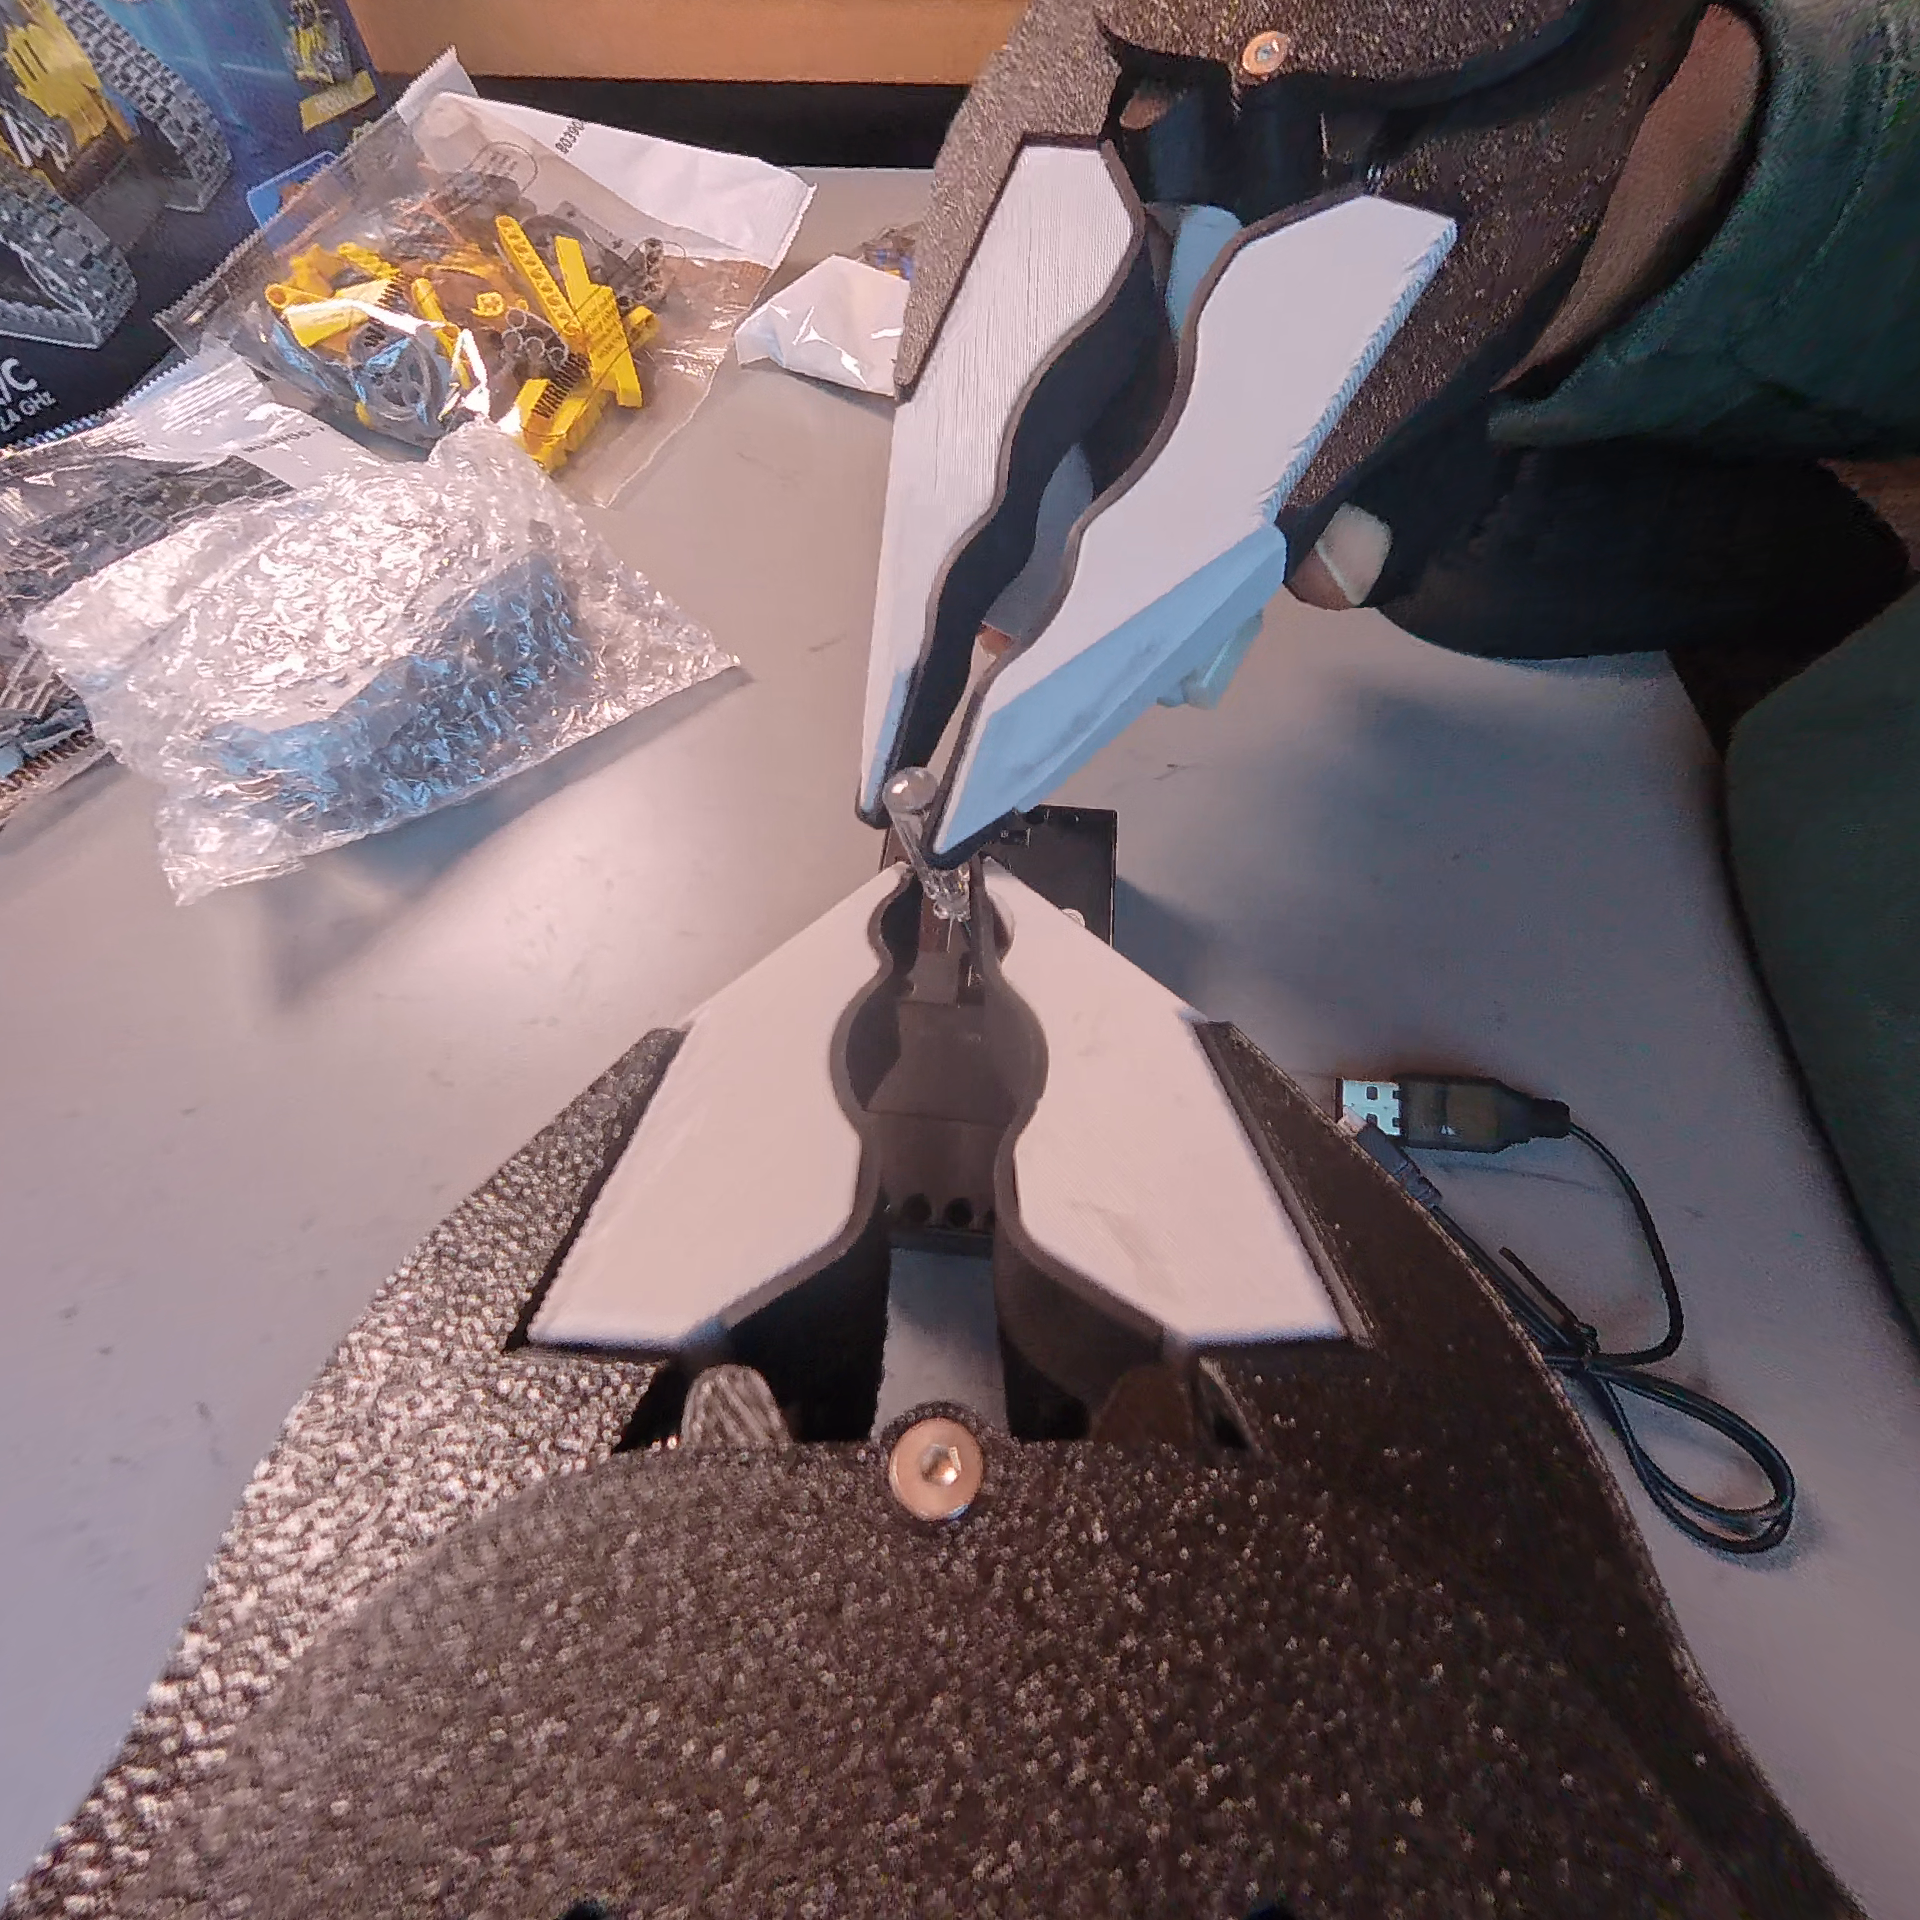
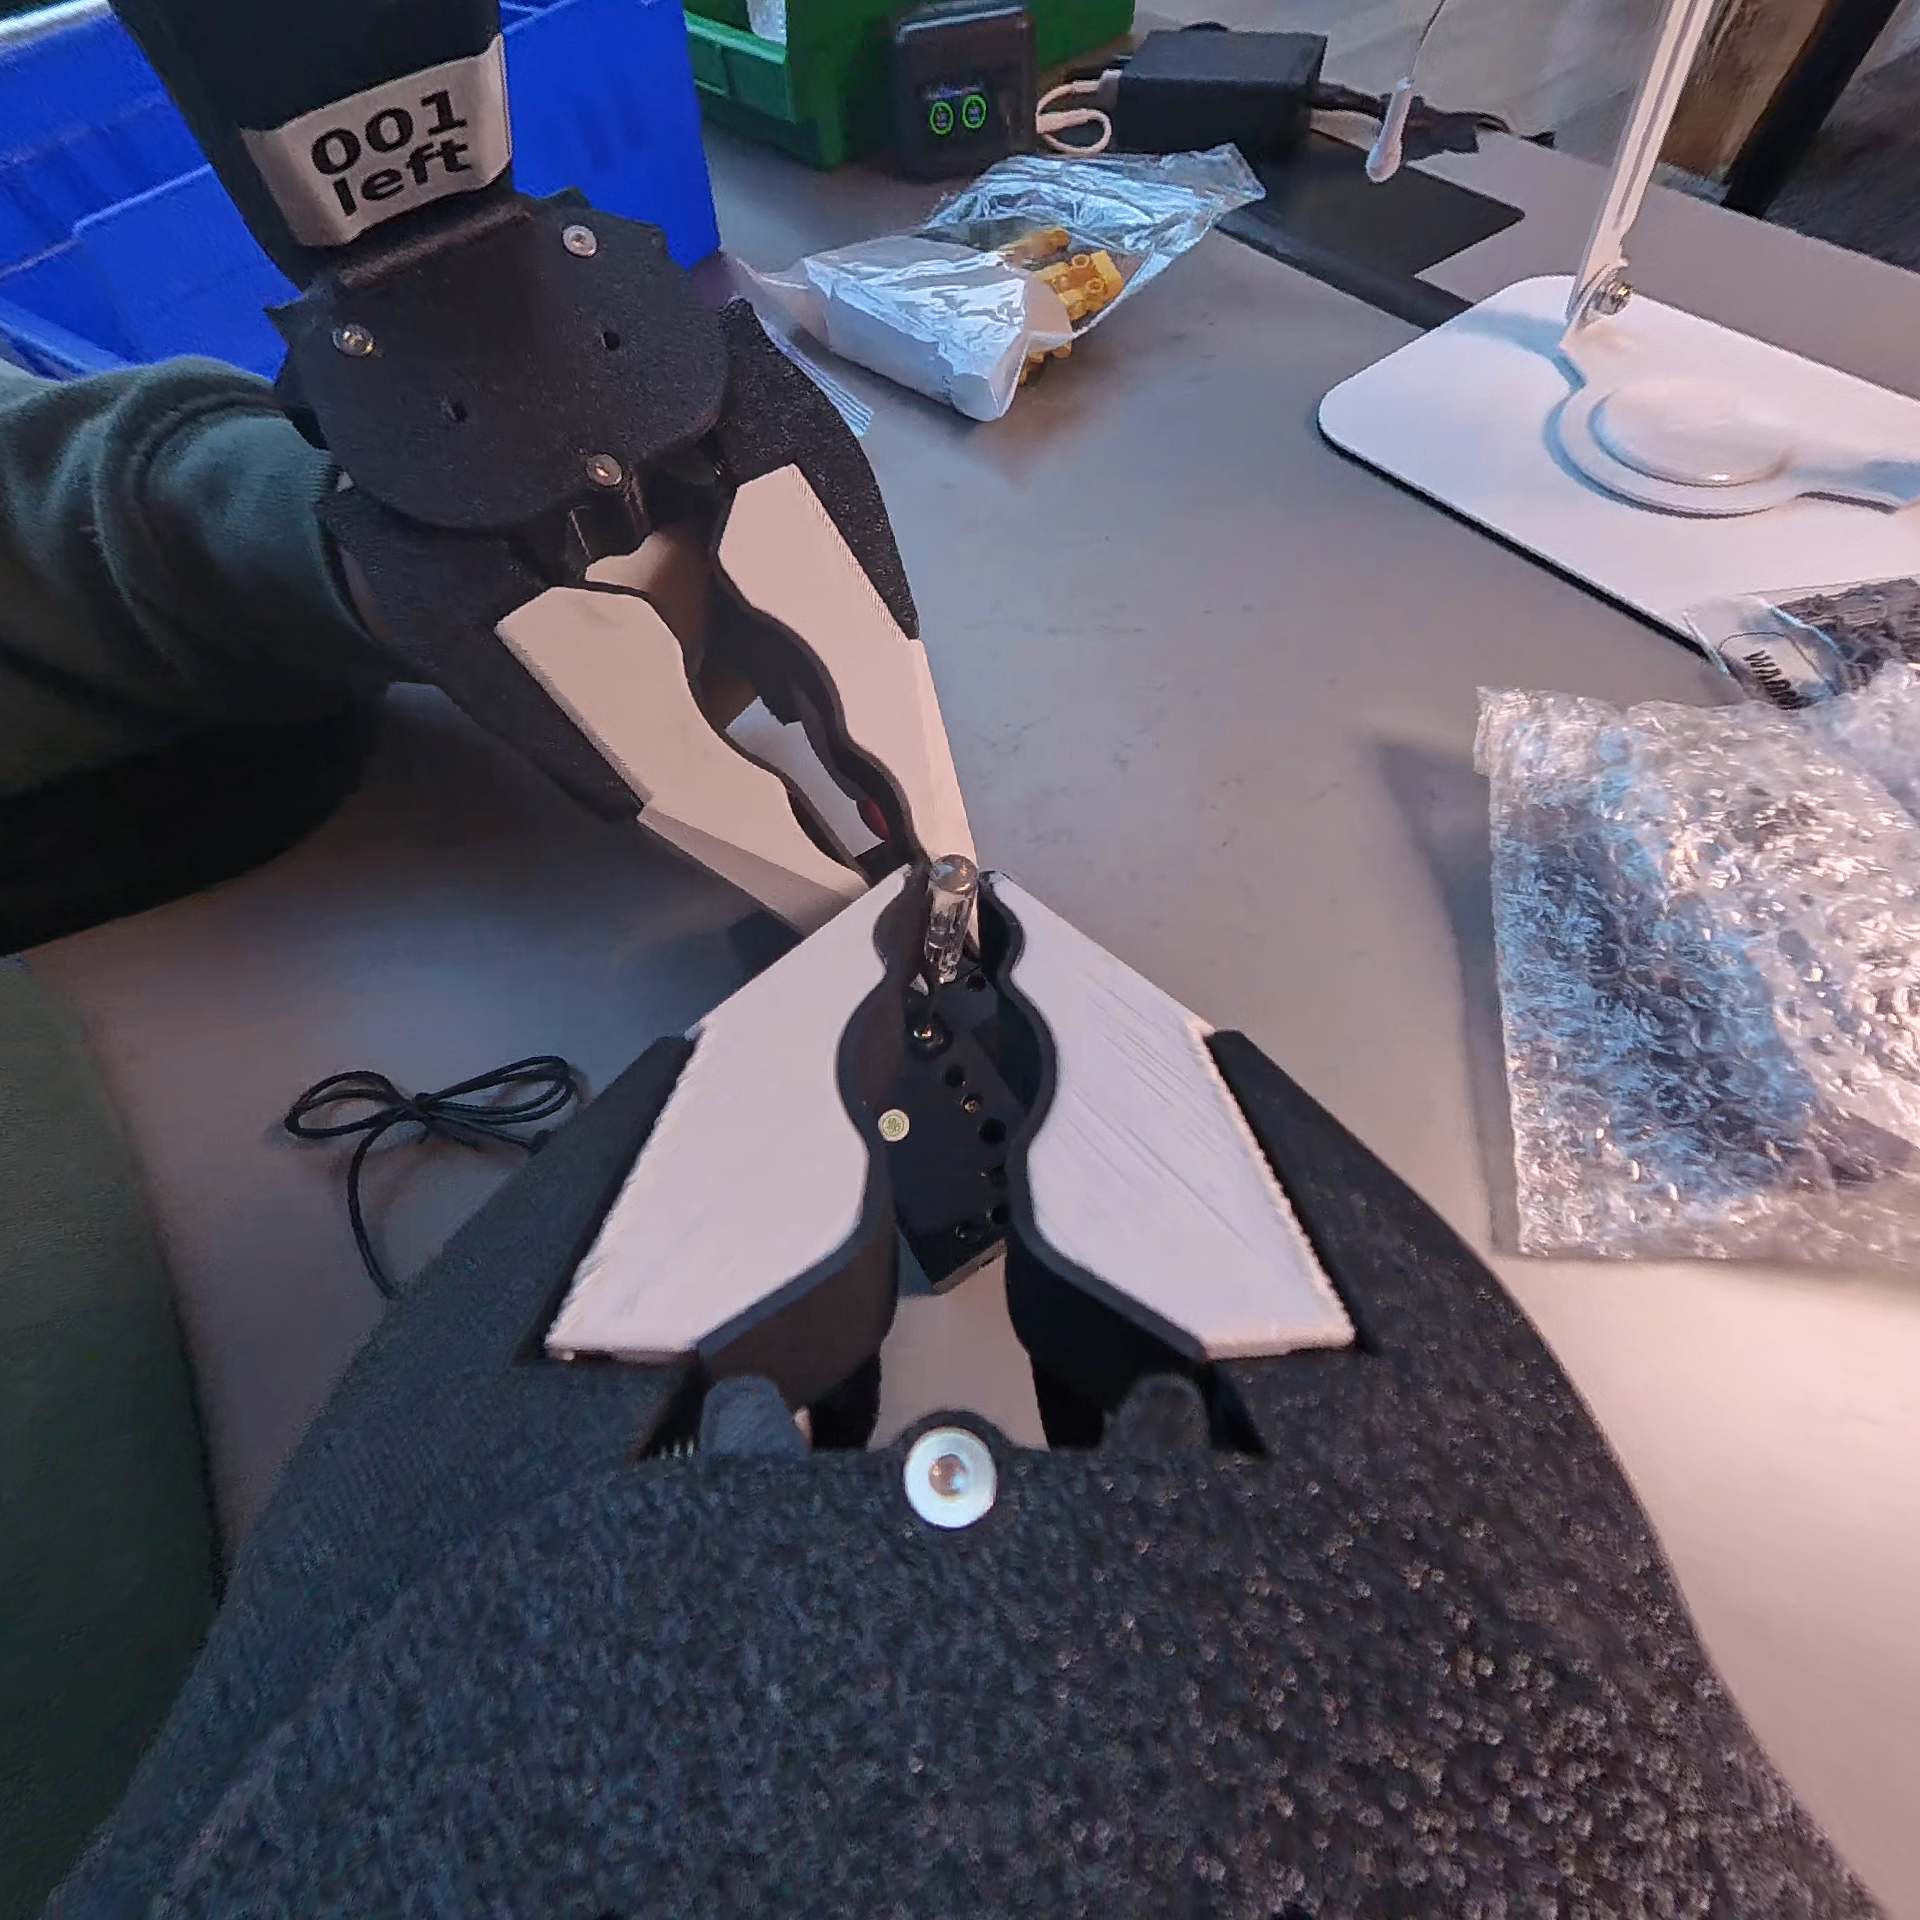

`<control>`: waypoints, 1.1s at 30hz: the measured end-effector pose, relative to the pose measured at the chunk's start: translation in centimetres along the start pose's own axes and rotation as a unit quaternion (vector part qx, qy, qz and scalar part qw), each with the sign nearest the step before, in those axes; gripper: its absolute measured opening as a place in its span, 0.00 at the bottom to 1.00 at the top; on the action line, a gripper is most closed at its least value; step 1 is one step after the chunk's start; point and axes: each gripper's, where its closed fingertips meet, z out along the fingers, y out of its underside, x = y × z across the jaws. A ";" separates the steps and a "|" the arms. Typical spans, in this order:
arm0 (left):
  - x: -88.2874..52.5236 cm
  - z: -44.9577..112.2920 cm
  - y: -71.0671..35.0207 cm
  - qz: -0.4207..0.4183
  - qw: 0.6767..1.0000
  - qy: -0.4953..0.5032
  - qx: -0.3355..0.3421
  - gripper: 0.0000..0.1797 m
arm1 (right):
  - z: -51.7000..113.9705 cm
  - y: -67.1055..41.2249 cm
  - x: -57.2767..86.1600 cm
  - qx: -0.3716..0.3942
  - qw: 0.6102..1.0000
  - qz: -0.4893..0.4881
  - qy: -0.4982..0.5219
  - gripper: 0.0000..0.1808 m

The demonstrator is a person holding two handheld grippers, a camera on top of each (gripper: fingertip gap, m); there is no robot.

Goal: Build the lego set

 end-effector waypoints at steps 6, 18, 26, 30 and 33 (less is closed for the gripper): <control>0.2 -0.2 0.5 0.019 1.000 0.023 -0.001 0.14 | 0.1 0.1 -1.2 -0.074 0.975 -0.155 -0.143 0.04; 0.5 -0.1 0.0 0.002 0.999 0.040 0.017 0.05 | -0.2 0.3 -1.6 -0.138 0.905 -0.235 -0.328 0.04; -0.3 0.2 0.0 -0.016 1.000 0.000 0.003 0.04 | -0.1 -0.1 -0.1 -0.014 0.998 -0.006 -0.065 0.06; -0.4 0.4 -0.1 -0.028 1.000 -0.012 0.003 0.04 | -0.2 -0.3 0.2 0.036 0.999 0.027 0.016 0.07; -0.5 0.4 -0.1 -0.032 0.999 -0.022 0.001 0.05 | 0.0 -0.3 0.4 0.038 0.999 0.024 0.030 0.04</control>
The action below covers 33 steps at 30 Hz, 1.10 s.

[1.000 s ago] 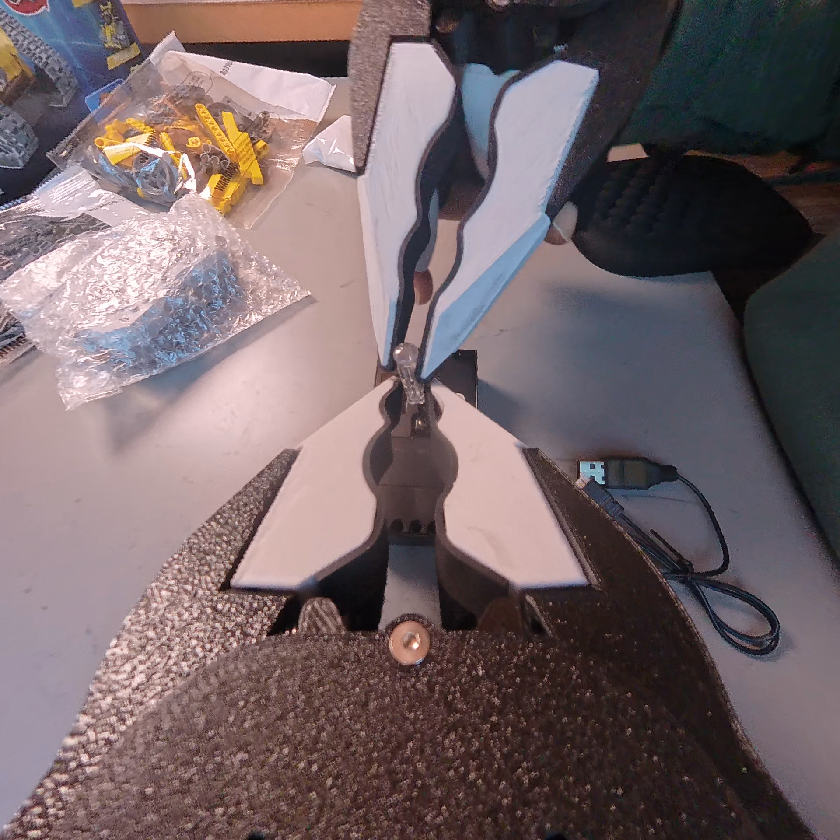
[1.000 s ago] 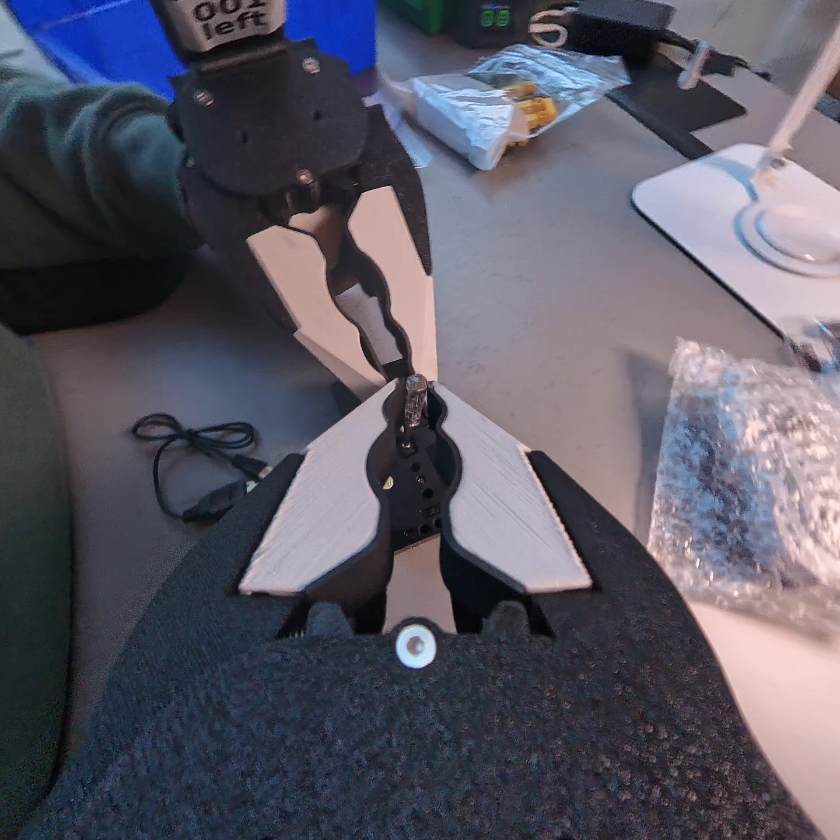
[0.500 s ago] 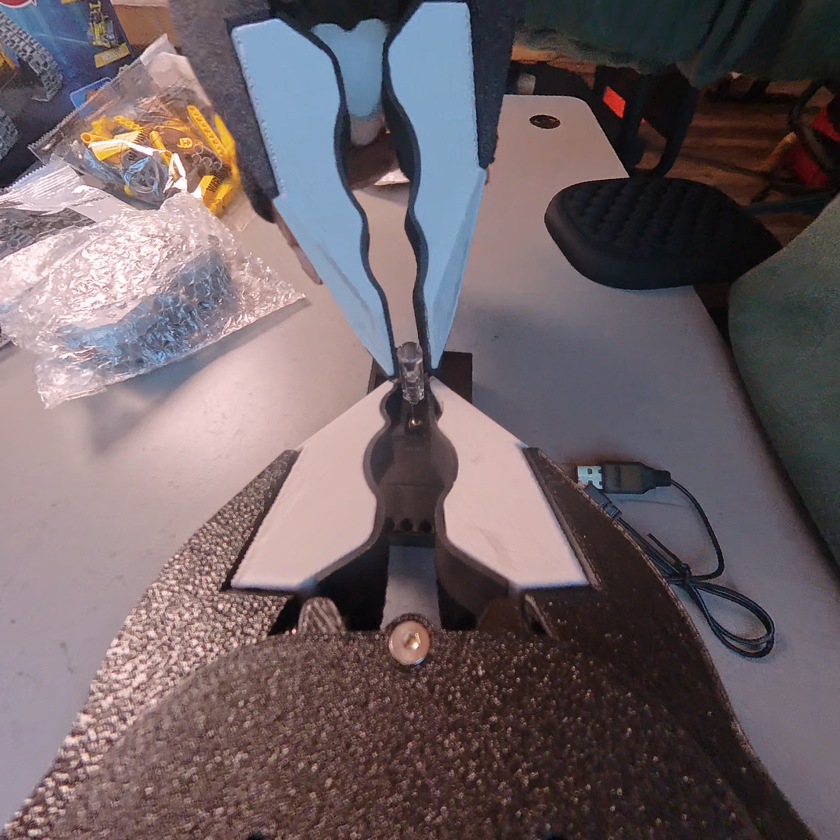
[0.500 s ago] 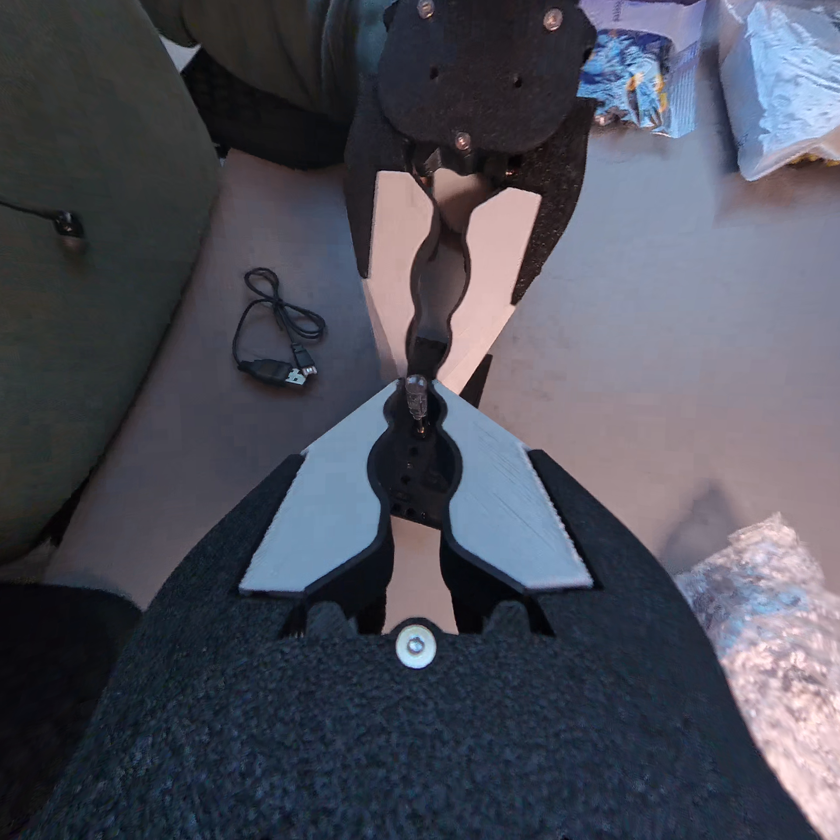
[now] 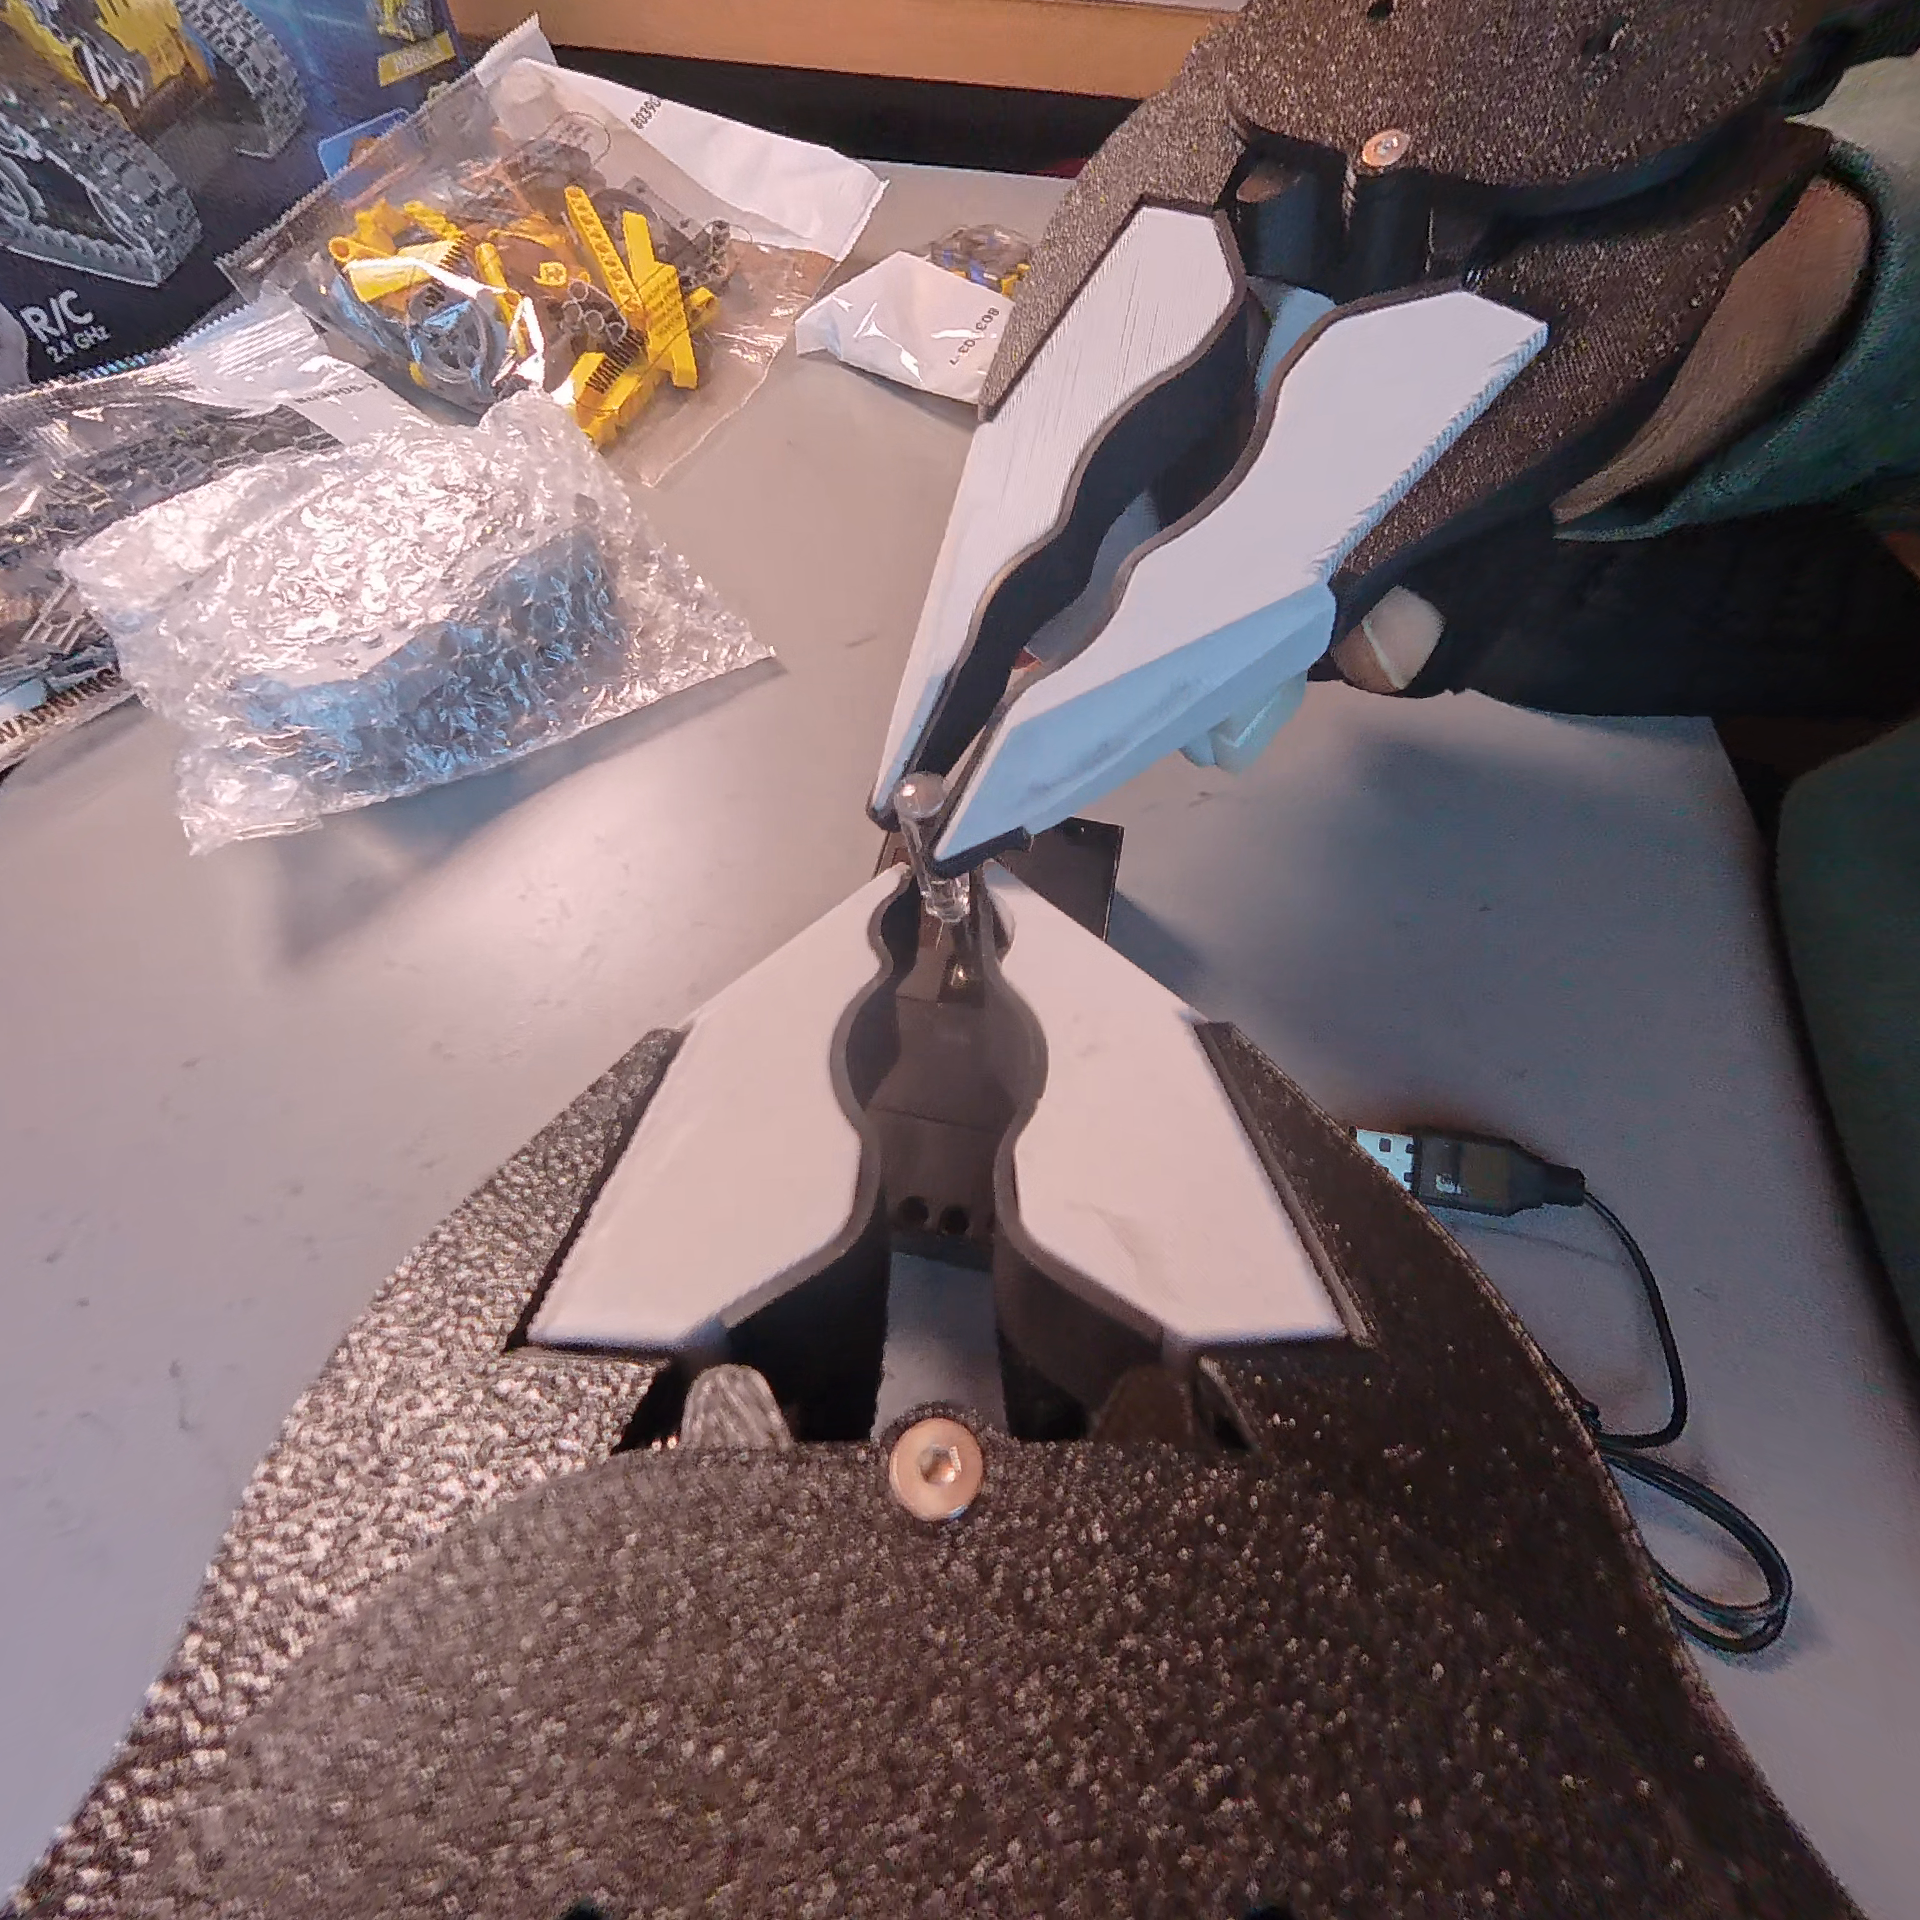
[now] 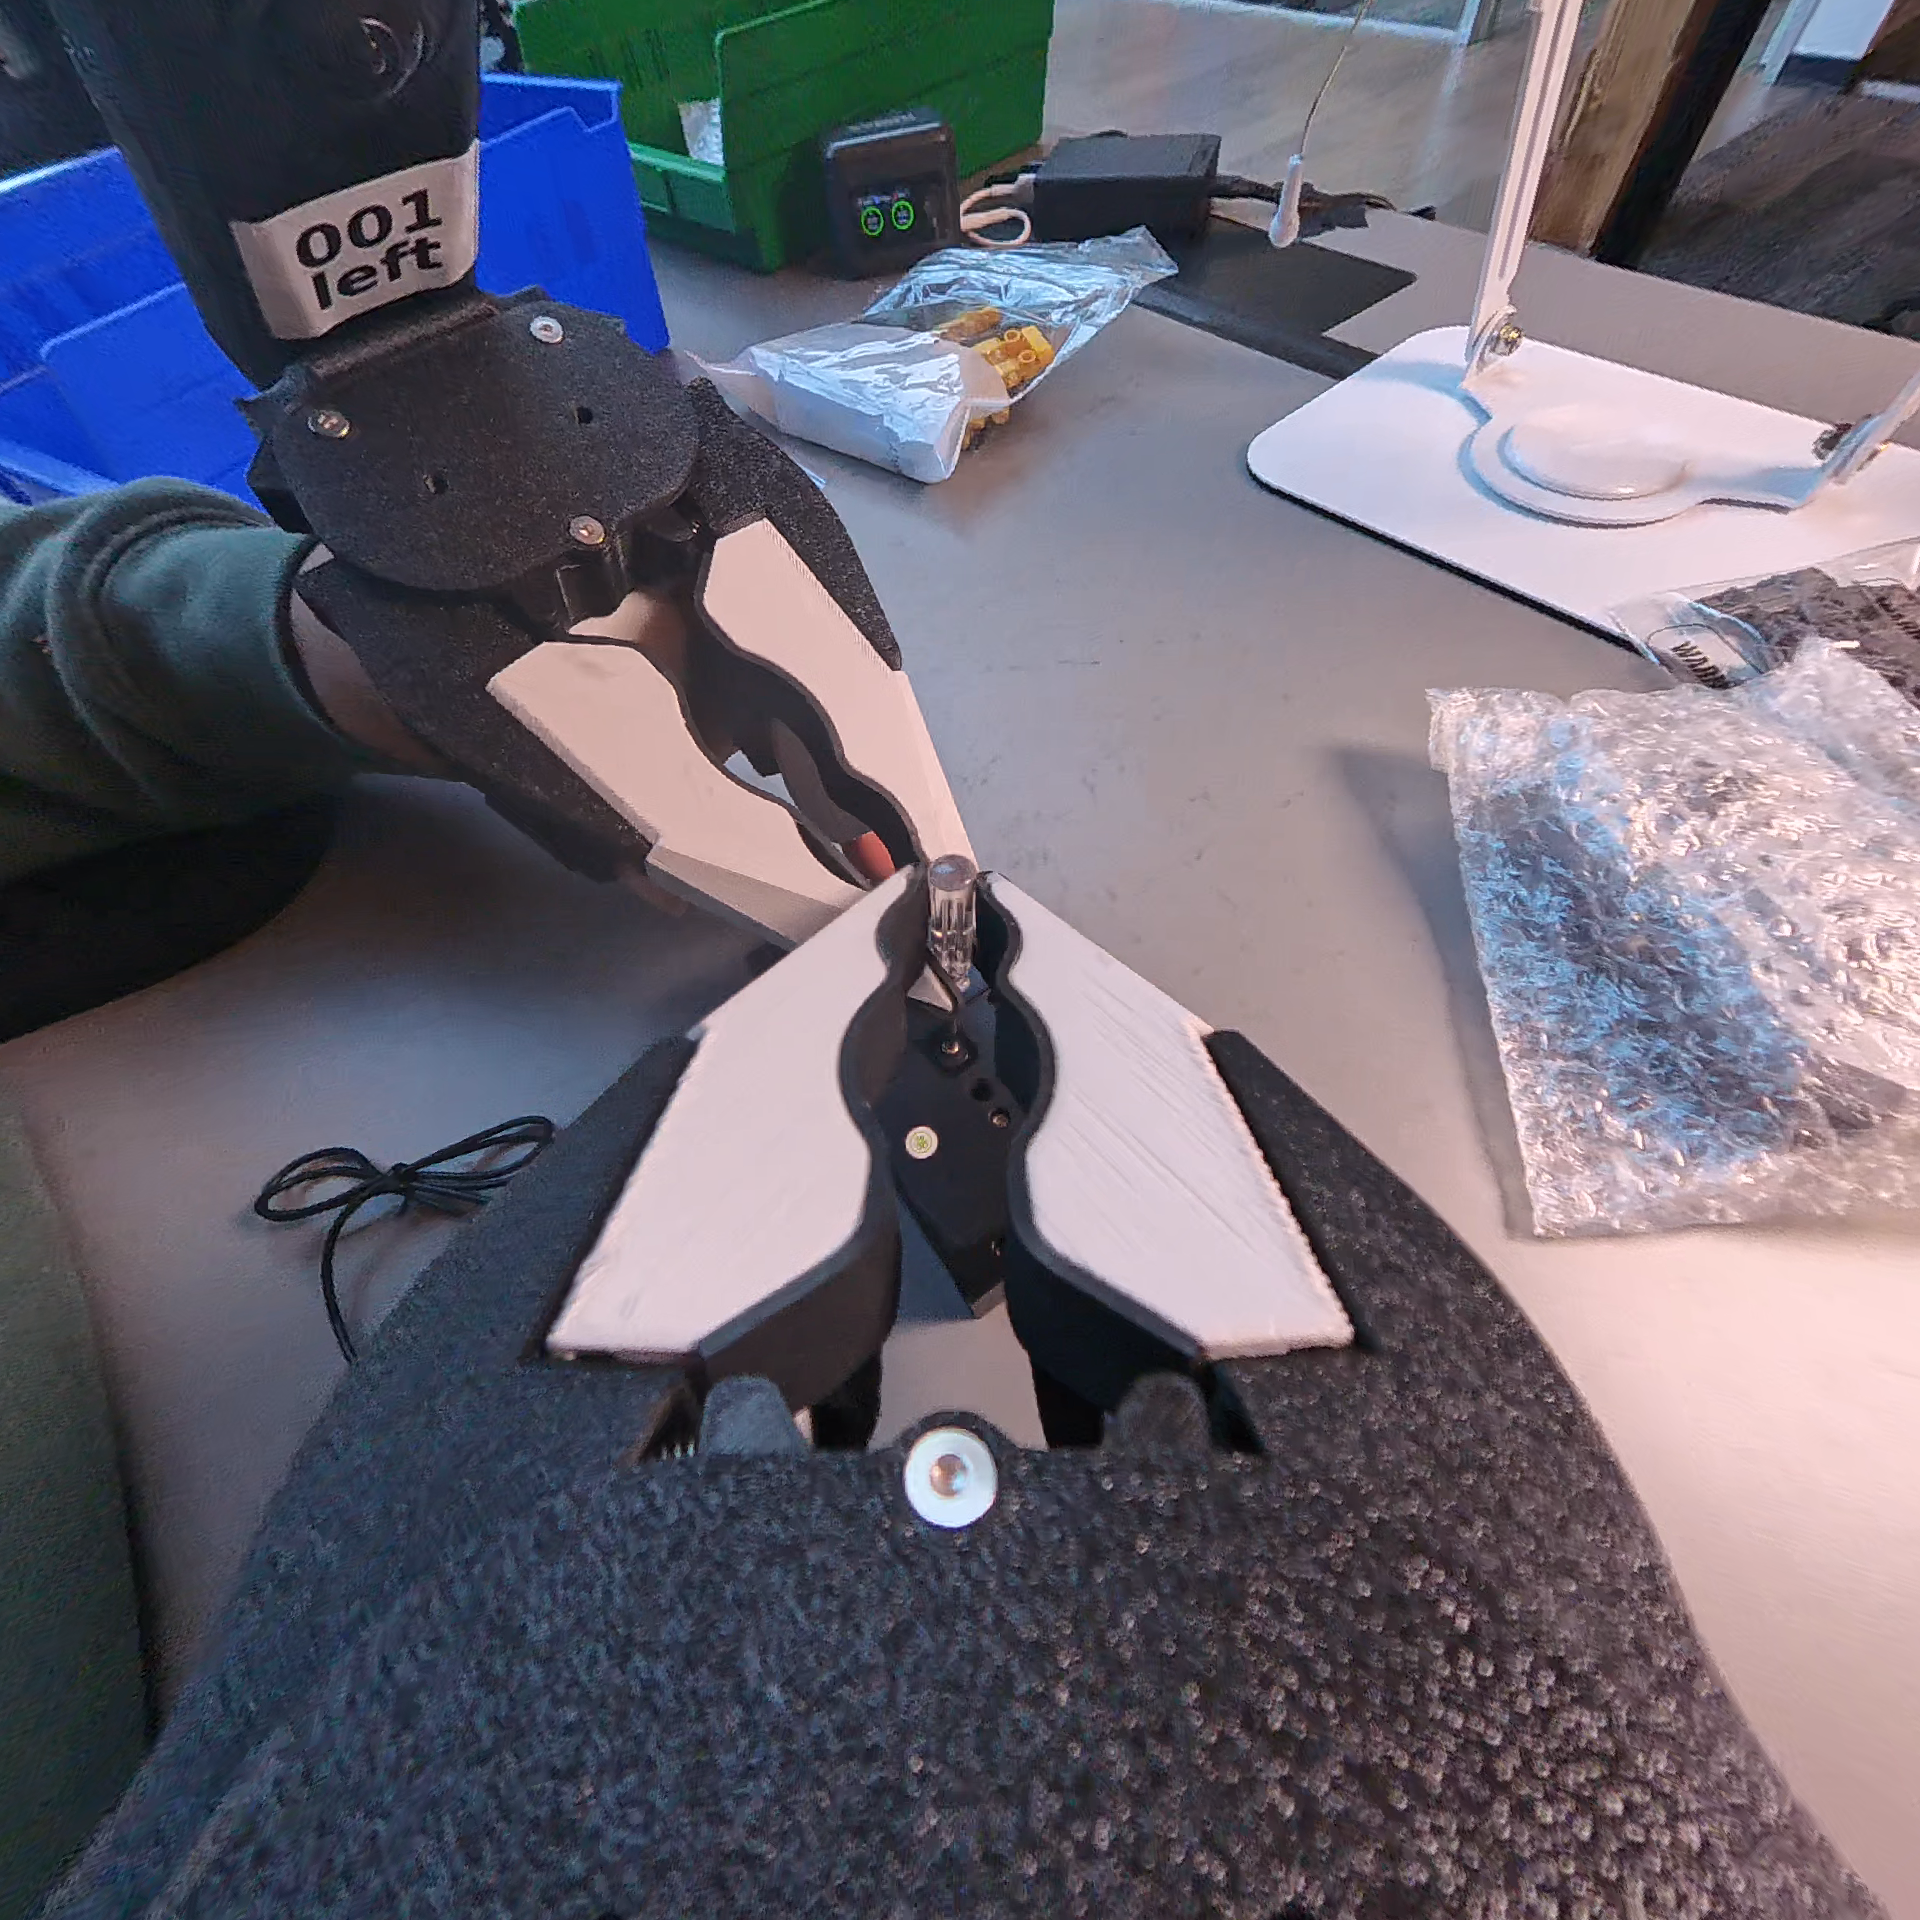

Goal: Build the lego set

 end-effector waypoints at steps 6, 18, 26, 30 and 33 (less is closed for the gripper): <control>0.1 -0.4 0.7 0.031 0.999 0.019 -0.018 0.14 | 0.1 0.1 -0.5 -0.050 0.985 -0.100 -0.129 0.03; 0.5 -0.3 4.3 0.067 0.988 0.015 -0.135 0.32 | -0.8 1.0 -2.5 -0.177 0.857 -0.252 -0.412 0.04; 1.6 -1.4 2.9 0.045 0.992 0.044 -0.111 0.30 | -1.3 1.3 -3.1 -0.201 0.826 -0.293 -0.437 0.04; 2.7 -1.3 0.1 0.037 0.996 0.086 -0.016 0.15 | -1.7 1.5 -3.5 -0.173 0.839 -0.285 -0.430 0.04; 2.7 -0.8 -0.1 0.048 0.995 0.082 -0.005 0.07 | -1.8 1.5 -3.2 -0.161 0.850 -0.273 -0.421 0.04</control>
